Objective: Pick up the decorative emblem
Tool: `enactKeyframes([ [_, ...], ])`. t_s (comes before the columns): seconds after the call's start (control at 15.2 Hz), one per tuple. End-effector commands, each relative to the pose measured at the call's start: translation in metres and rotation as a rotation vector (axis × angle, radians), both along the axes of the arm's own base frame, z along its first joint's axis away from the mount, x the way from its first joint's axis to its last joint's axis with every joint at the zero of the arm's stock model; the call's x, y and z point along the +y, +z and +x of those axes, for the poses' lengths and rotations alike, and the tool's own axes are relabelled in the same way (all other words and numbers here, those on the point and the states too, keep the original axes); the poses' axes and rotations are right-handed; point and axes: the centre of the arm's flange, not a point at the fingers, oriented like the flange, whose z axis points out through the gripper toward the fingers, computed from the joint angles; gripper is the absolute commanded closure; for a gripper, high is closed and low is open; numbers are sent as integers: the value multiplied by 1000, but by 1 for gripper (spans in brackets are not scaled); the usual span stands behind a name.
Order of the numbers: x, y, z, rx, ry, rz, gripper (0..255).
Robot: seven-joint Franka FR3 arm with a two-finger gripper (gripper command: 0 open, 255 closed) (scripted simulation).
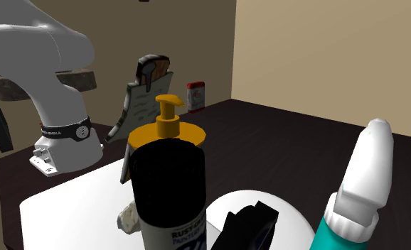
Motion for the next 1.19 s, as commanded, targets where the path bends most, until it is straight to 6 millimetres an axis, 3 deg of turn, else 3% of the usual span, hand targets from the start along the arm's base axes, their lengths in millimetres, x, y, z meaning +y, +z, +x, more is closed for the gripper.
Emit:
enactKeyframes([
  [0.0, 0, 0, 0, 0, 0, 0, 0],
  [1.12, -83, -120, 162, 27, 383, -126, 0],
])
